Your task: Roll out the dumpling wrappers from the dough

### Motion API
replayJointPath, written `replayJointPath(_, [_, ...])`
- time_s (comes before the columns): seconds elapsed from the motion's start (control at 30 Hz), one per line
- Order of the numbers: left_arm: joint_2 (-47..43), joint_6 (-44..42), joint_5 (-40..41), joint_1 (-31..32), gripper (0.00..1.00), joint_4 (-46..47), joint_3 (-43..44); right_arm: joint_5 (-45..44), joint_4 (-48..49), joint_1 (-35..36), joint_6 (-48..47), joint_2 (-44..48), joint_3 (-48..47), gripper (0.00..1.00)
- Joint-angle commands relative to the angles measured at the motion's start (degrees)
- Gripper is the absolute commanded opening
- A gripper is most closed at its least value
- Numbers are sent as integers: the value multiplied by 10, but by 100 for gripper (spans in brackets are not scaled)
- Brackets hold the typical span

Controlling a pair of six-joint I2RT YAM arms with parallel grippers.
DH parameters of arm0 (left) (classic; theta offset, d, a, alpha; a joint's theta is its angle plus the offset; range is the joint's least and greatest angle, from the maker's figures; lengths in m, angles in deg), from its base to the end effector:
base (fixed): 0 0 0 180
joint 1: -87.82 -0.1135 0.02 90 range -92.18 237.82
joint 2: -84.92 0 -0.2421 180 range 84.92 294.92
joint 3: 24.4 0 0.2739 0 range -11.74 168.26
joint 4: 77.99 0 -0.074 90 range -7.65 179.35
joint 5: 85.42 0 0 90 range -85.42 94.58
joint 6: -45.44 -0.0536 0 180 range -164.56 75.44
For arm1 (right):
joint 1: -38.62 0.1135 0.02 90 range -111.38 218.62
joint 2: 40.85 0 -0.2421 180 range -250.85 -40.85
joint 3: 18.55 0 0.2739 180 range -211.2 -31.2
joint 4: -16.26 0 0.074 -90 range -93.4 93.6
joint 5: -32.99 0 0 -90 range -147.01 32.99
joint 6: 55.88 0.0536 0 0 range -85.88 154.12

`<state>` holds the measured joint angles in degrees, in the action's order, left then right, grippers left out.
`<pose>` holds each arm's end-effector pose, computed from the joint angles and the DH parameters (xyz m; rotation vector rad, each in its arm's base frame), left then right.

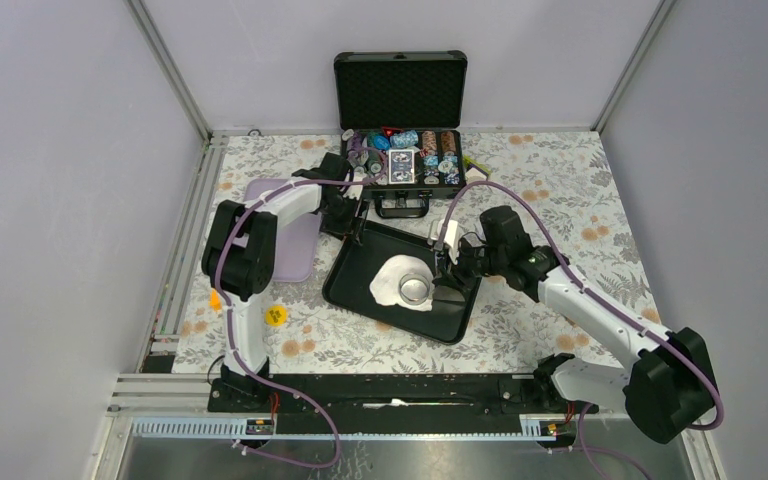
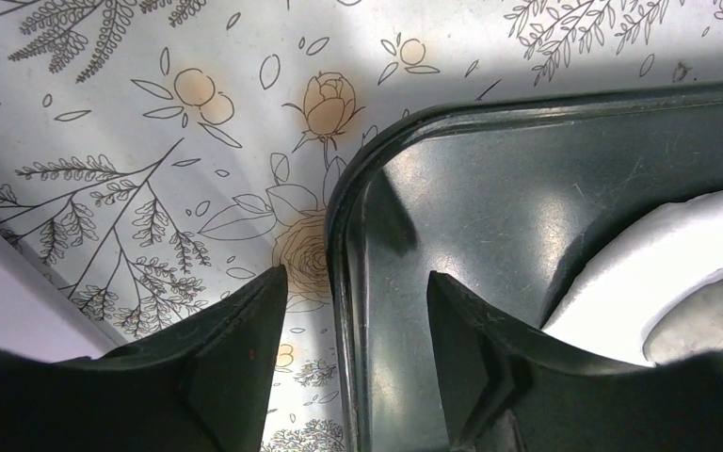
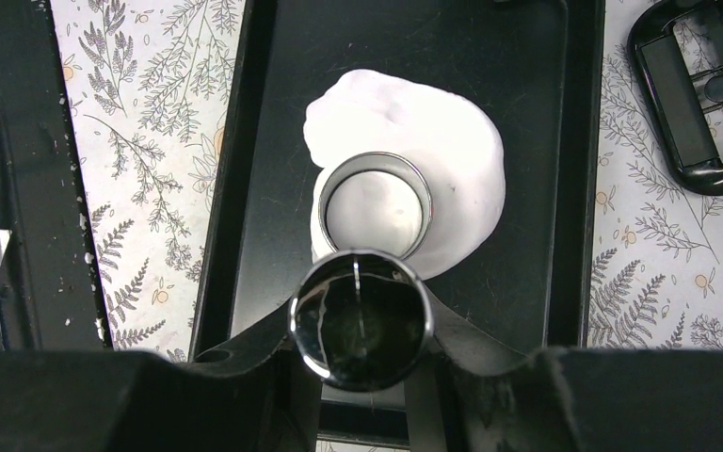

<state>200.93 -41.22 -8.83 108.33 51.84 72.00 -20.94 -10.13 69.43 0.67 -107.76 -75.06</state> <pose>0.3963 -0.1615 0.1208 0.4784 2.7737 -0.4274 0.2315 0.1748 0.2165 -1.4198 1.6108 0.6654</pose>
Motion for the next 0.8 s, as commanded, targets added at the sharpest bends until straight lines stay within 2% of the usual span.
replayJointPath(0.0, [-1,3,1,-3,59,16,-6,-3,35,6,1,22,1,0])
replayJointPath(0.3, [4,1,-1,-3,58,16,-6,-6,18,6,-5,32,-14,0])
replayJointPath(0.77, [8,-1,-9,-3,52,16,-6,-18,40,6,-11,16,19,0])
